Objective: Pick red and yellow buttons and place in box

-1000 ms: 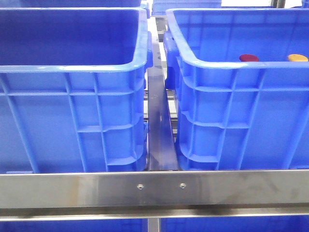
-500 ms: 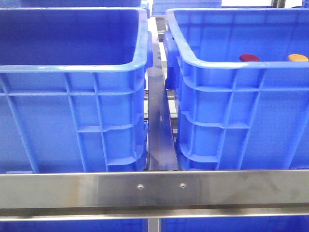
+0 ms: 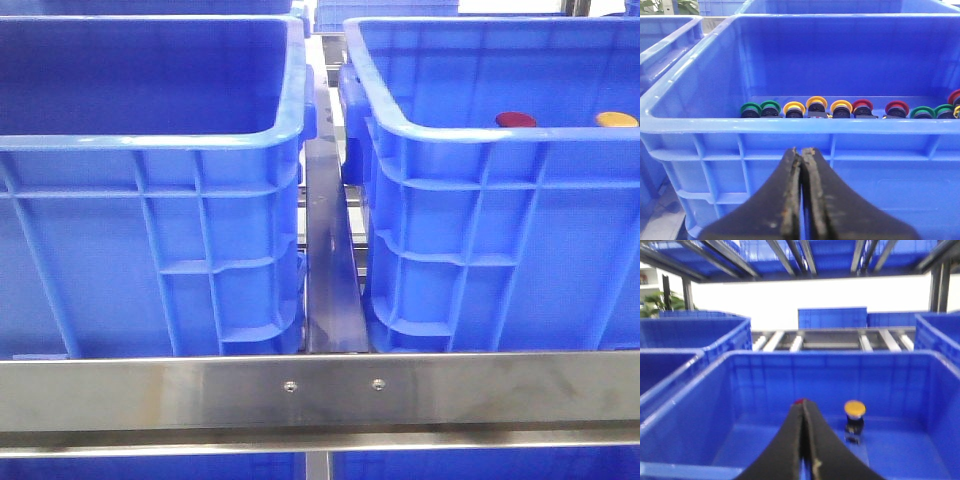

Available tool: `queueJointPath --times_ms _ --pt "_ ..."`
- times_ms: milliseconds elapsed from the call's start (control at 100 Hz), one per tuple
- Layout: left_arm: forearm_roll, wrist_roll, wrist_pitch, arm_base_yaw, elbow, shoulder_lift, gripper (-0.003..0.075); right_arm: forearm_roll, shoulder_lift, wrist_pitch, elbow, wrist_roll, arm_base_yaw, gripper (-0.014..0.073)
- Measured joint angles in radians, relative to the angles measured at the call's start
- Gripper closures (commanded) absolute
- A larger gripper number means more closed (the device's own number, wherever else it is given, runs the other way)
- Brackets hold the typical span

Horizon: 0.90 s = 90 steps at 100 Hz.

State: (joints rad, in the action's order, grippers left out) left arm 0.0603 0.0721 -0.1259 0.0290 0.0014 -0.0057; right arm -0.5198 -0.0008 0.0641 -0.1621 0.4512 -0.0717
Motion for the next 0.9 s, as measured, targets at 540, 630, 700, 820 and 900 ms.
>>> queueJointPath --times_ms 540,630,700,820,900 --pt "0.000 0.000 0.000 0.000 0.000 0.000 0.0740 0.566 -0.009 -0.129 0.186 -0.573 0.103 0.0662" --pt "0.000 0.000 -0.001 0.000 0.000 0.000 0.0740 0.568 -0.010 -0.098 0.189 -0.574 0.103 0.0662" --pt "0.000 0.000 -0.002 0.000 0.000 0.000 0.0740 0.572 -0.010 -0.073 0.190 -0.574 0.103 0.0662" --pt "0.000 0.000 -0.002 0.000 0.000 0.000 0.0740 0.574 -0.010 -0.064 0.191 -0.574 0.103 0.0662" --pt "0.000 0.000 -0.002 0.000 0.000 0.000 0.0740 0.574 -0.010 -0.064 0.191 -0.574 0.103 0.0662"
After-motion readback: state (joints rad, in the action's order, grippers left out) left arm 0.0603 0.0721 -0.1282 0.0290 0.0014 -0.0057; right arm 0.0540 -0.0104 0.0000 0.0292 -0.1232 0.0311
